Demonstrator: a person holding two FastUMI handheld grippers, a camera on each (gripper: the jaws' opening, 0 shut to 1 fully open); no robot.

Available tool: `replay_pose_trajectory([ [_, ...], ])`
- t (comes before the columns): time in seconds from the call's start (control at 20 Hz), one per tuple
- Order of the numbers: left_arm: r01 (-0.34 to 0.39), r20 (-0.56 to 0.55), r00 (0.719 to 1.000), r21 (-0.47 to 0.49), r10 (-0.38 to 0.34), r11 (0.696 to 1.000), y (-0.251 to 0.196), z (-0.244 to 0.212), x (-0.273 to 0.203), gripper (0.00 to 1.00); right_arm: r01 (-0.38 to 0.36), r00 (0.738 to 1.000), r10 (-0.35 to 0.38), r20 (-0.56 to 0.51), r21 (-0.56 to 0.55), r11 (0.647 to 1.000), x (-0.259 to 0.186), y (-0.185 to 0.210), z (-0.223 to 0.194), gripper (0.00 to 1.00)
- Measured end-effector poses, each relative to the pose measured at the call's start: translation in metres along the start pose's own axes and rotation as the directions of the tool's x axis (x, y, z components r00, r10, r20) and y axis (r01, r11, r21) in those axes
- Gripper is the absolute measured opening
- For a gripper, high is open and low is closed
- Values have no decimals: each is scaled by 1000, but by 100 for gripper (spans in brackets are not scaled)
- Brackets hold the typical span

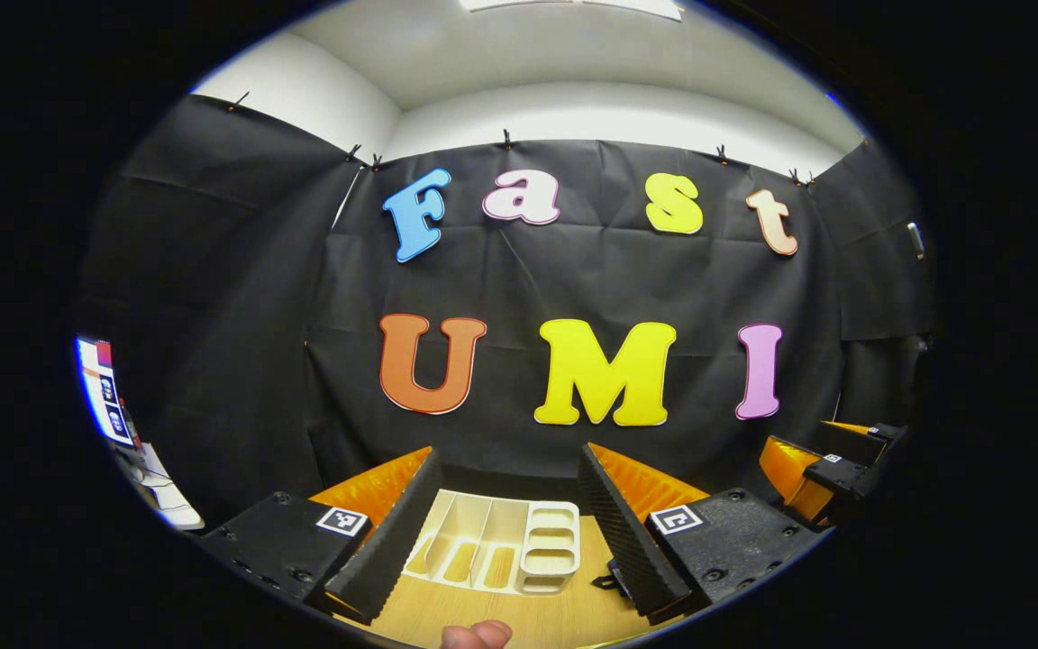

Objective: Open the schoolbag, grab two books from the bookshelf and put them into the schoolbag.

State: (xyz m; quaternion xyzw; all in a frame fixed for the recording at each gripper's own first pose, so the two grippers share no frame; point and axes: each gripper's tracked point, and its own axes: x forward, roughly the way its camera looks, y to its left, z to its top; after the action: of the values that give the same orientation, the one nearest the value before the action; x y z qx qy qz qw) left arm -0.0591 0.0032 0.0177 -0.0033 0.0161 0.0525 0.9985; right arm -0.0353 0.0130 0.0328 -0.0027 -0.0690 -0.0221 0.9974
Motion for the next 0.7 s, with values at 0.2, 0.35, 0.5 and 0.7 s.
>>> replay_pose_trajectory([
  [0.2, 3, 13, 1000, 5, -3, 1000, -1, 3, -8, 98, 12, 999, -12, 33, -15, 1000, -10, 2, 8, 96],
  [0.35, 7, 15, 1000, 6, -7, 1000, -1, 4, -10, 97, 29, 998, -29, 56, 4, 1000, -18, 1, 13, 96],
  [0.5, 12, 6, 1000, 3, -12, 1000, -2, 3, -12, 98, 29, 998, -29, 55, 7, 1000, -19, 3, 14, 96],
  [0.7, 11, 3, 1000, 11, -11, 1000, 4, 5, -17, 98, 25, 999, -26, 45, 20, 999, -22, 11, 13, 95],
])
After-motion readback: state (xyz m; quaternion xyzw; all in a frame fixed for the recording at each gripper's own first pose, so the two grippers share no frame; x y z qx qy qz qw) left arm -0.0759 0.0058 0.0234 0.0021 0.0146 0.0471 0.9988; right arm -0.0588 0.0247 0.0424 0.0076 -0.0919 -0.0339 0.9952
